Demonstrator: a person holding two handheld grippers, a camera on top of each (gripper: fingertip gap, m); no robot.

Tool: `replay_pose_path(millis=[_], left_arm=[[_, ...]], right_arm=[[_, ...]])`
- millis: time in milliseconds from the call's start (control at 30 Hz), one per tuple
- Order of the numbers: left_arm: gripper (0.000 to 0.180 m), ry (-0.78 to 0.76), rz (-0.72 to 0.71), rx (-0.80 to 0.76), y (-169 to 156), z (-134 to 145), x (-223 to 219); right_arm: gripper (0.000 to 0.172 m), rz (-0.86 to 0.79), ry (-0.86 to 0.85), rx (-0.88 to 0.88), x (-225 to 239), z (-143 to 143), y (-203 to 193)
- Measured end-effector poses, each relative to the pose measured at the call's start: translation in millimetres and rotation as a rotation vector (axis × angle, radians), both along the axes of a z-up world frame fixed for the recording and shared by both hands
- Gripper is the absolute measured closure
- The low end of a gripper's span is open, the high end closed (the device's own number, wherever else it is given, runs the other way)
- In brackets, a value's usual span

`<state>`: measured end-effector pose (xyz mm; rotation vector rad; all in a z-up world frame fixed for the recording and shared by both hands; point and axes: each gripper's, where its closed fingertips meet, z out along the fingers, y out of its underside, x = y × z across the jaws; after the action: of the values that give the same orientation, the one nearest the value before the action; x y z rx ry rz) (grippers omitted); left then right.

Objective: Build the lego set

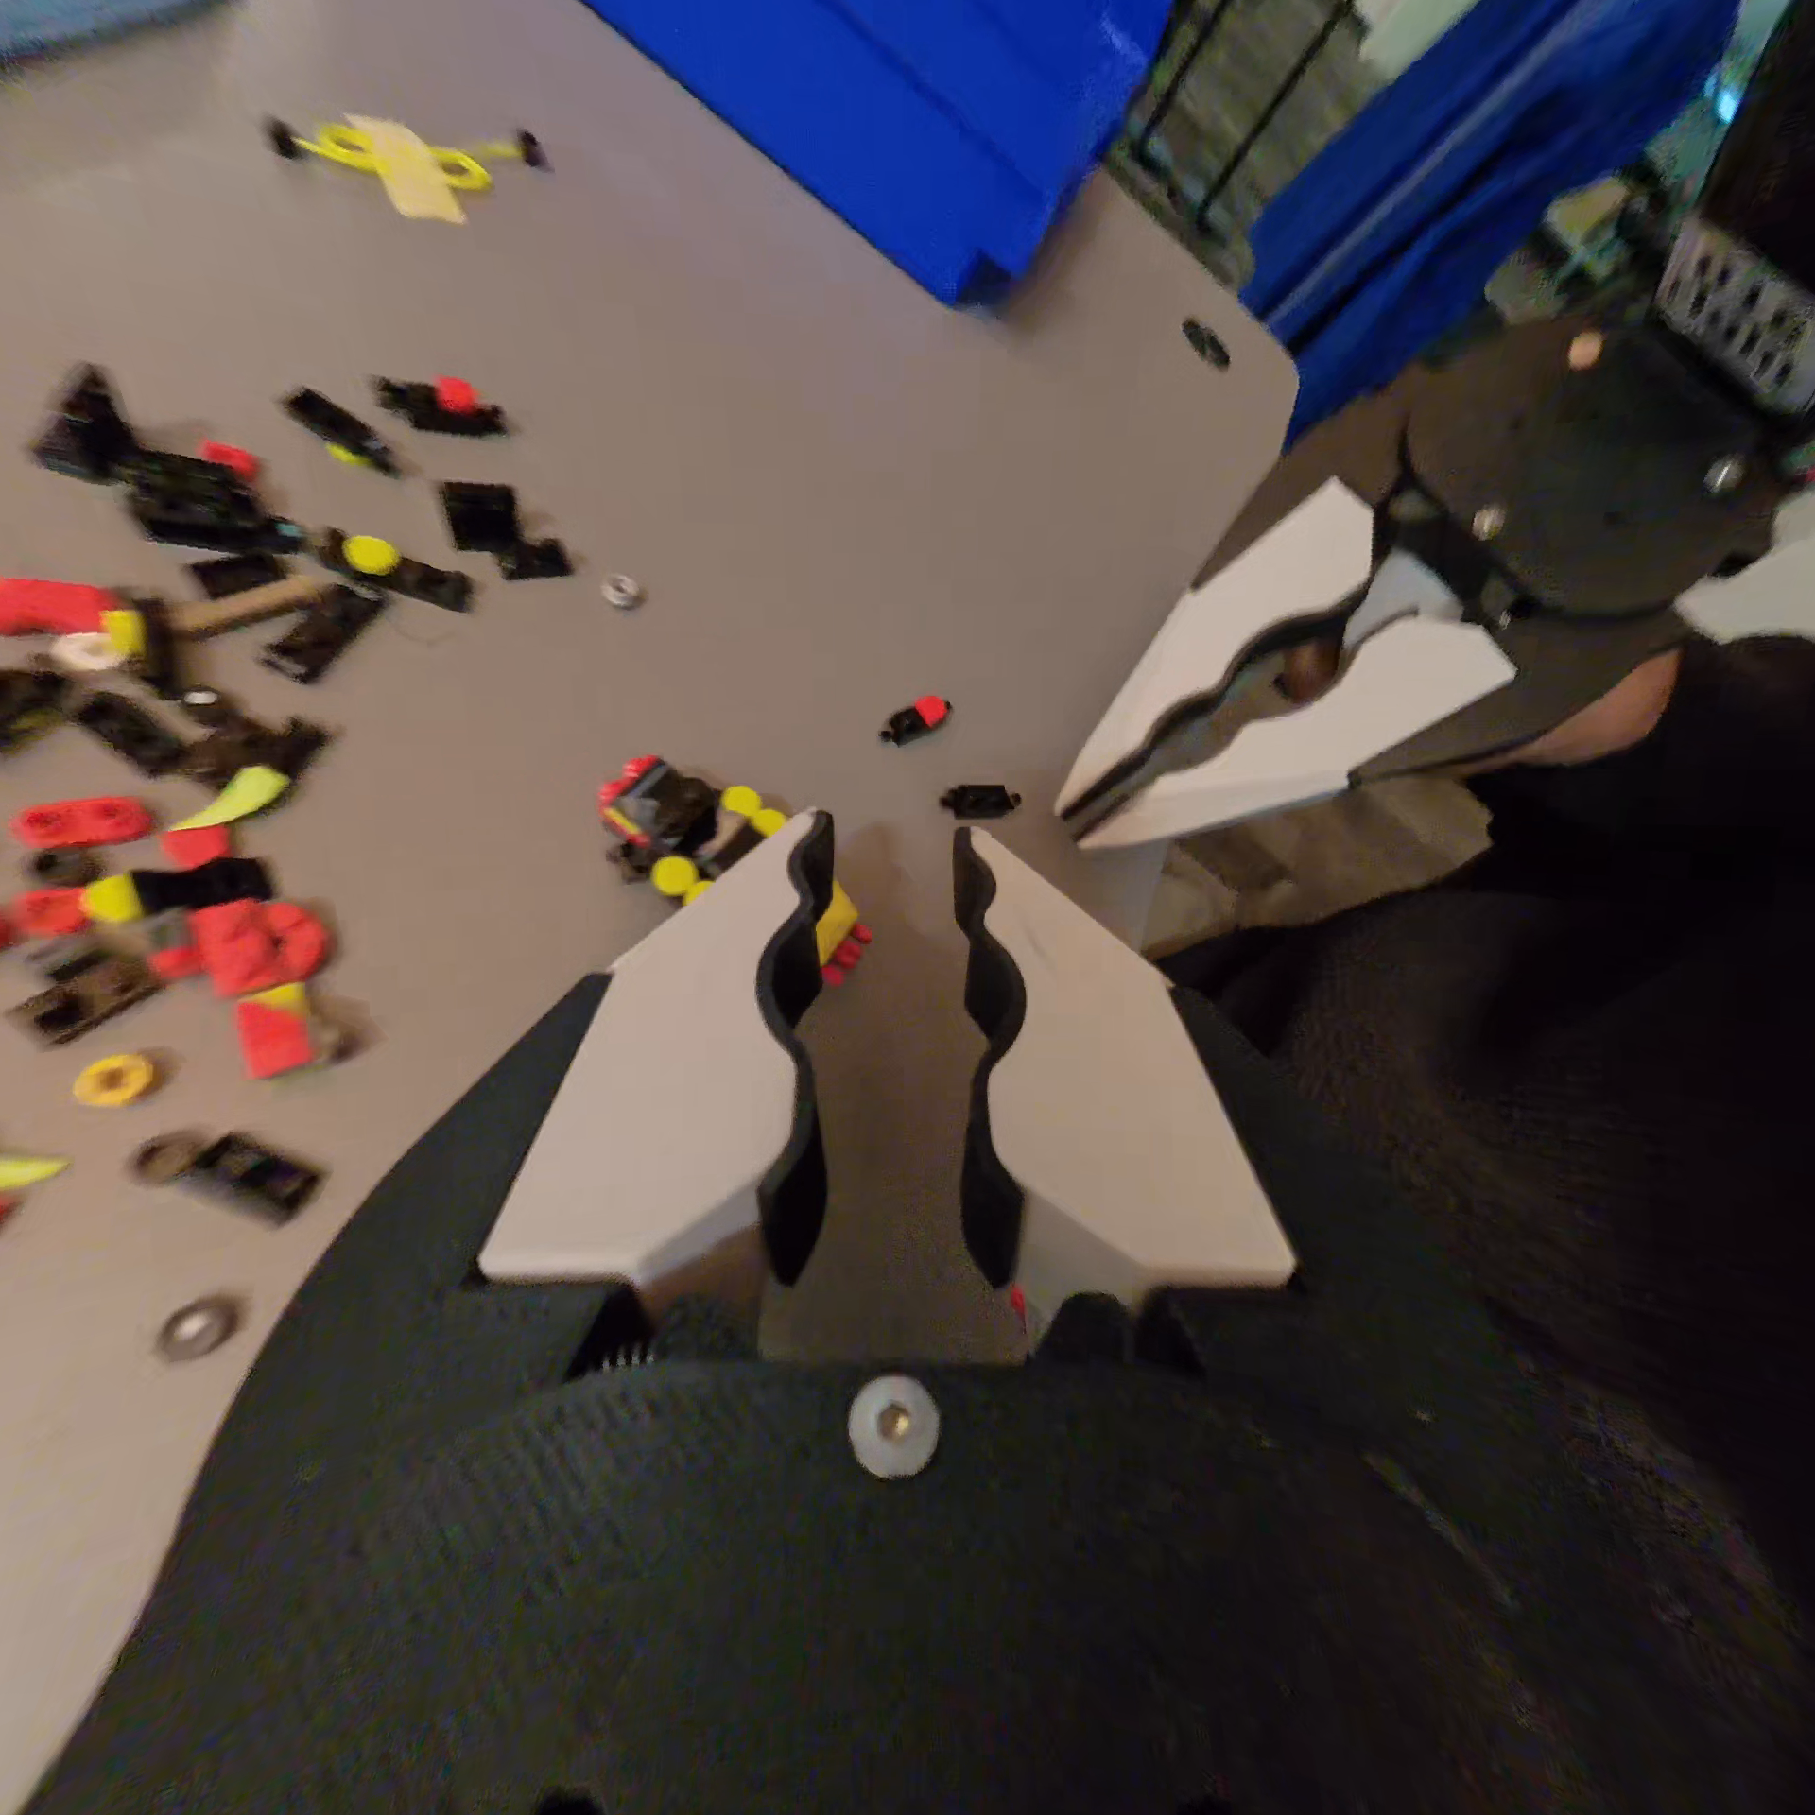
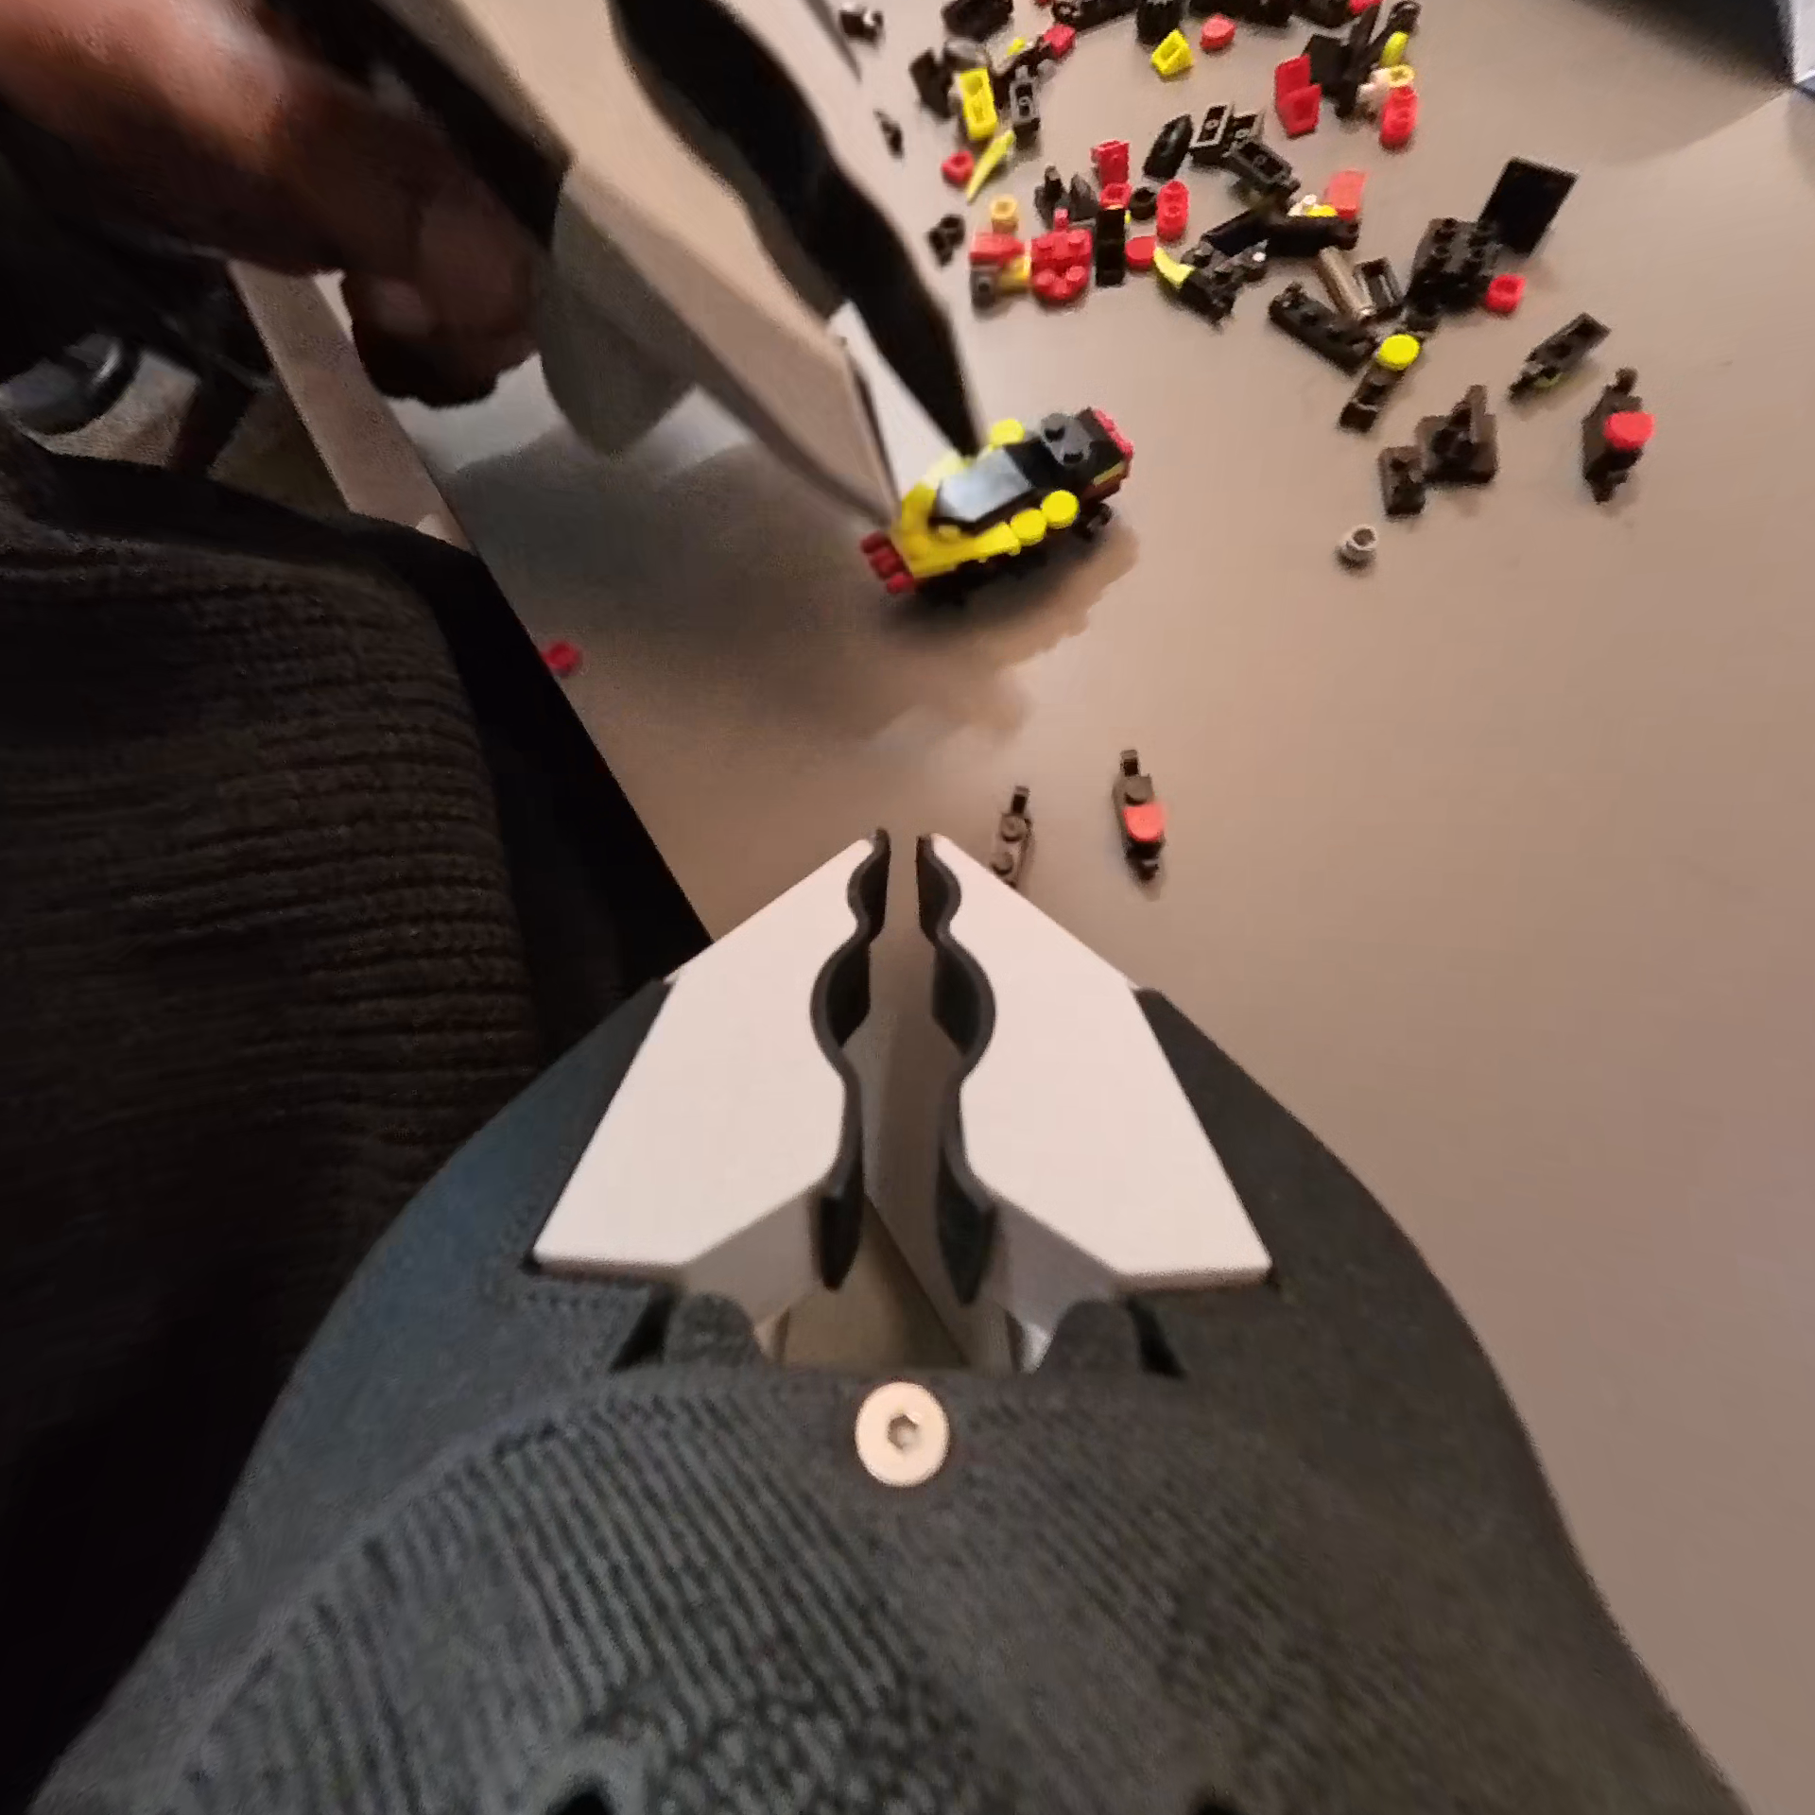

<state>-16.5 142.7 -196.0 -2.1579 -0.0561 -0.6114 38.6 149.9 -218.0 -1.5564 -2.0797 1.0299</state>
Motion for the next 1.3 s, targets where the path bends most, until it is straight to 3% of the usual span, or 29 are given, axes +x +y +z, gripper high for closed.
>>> replay_pose_path(millis=[133,233,400,533,733,900,1067,1200,1300], left_arm=[[0.158,-0.048,0.036,-0.010,-19,12,-20],[0.161,0.014,0.042,-0.033,-38,7,-25],[0.163,0.049,0.069,-0.091,-58,-12,-29],[0.164,-0.014,0.082,-0.049,-58,-2,-30],[0.163,-0.062,0.074,-0.039,-61,1,-26],[0.163,-0.066,0.063,-0.045,-62,-1,-23],[0.163,-0.065,0.058,-0.032,-60,0,-22],[0.163,-0.041,0.027,0.036,-56,9,-19],[0.176,-0.038,-0.027,0.099,-52,16,-8]], right_arm=[[0.166,0.051,0.036,-0.066,-5,8,-20],[0.165,0.137,0.058,-0.075,-10,10,-45],[0.159,0.311,0.056,0.037,-18,-4,-89],[0.160,0.394,0.099,0.111,-28,-5,-108],[0.165,0.453,0.062,0.246,-30,-22,-112],[0.166,0.434,0.058,0.219,-31,-22,-111],[0.166,0.318,0.095,0.046,-41,-2,-97],[0.166,0.130,0.148,-0.277,-54,32,-66],[0.166,0.031,0.179,-0.560,-57,55,-39]])
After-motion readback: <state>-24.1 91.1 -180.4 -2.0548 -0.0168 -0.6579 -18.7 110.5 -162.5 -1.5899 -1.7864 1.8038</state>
